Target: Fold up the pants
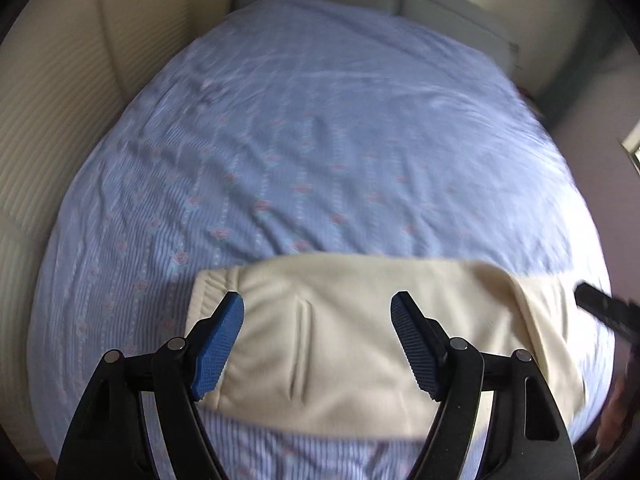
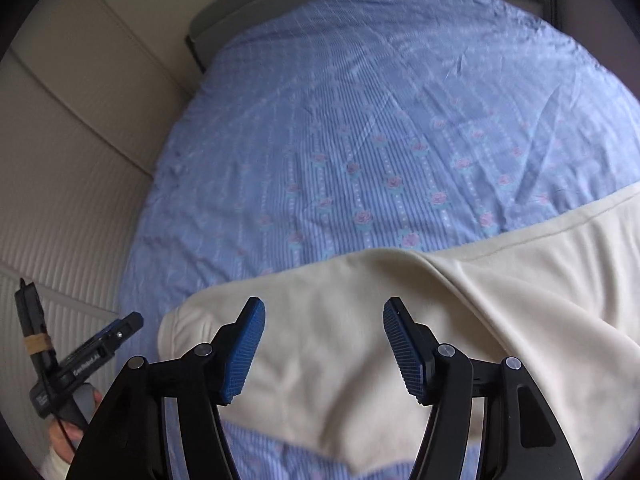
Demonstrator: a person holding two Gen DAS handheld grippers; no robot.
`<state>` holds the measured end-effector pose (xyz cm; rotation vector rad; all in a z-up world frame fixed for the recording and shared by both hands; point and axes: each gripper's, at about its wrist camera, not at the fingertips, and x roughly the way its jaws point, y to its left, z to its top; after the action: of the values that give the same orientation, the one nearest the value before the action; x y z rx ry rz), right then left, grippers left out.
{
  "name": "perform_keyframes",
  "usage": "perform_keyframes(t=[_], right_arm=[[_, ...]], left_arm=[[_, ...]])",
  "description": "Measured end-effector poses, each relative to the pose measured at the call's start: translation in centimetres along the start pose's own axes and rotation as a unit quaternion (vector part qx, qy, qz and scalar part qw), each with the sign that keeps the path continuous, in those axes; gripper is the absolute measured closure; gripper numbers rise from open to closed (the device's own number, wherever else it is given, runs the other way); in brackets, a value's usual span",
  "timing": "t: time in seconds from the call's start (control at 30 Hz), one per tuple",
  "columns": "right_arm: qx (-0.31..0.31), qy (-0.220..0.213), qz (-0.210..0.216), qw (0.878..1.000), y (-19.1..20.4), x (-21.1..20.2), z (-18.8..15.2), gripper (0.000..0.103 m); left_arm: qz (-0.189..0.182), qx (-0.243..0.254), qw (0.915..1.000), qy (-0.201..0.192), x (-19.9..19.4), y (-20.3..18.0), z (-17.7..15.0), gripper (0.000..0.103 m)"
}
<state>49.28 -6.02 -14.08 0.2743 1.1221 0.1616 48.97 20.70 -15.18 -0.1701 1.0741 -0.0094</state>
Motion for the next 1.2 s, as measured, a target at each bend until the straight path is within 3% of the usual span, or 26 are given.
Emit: perform_keyframes(t=[0.17,0.4,0.57,0.7,0.87,1.07,1.2], right_arm=[[0.012,-0.030,-0.026,0.999,-0.7,-7.9,-5.0,0.040],[0.042,-0.068,-0.077,0.994,-3.2,-16.3,-11.5,0.039],[0.086,-0.088,-0.100,0.987,-7.2,-21.3,-15.8,0.039],[0.110,-0.091,-0.113,0.983,-11.1,-24.1,-18.7,0.039],[0.145,-0.075,-0.111,0.980,-17.8,-25.5,-21.1,0.039],[0.175,-0.034,-0.075,0.981,-26.3,-25.7,-22.6,0.039],[0.196,-0.004,-0.077,0.978,-30.5,-24.5,-23.7,0.039]], left_arm=[[-0.043,0.080,0.9953,-0.034,-6.2,-3.6,-3.8,0.027],[-0.106,0.166,0.9785,-0.061,-12.3,-8.5,-9.0,0.026],[-0.137,0.208,0.9665,-0.064,-14.3,-13.2,-12.2,0.024],[-0.158,0.221,0.9614,-0.044,-14.5,-17.9,-14.8,0.024],[-0.161,0.222,0.9612,-0.028,-14.2,-23.6,-18.1,0.024],[-0.145,0.185,0.9720,0.008,-12.4,-29.7,-21.3,0.024],[-0.135,0.176,0.9744,0.035,-10.2,-32.7,-22.8,0.024]])
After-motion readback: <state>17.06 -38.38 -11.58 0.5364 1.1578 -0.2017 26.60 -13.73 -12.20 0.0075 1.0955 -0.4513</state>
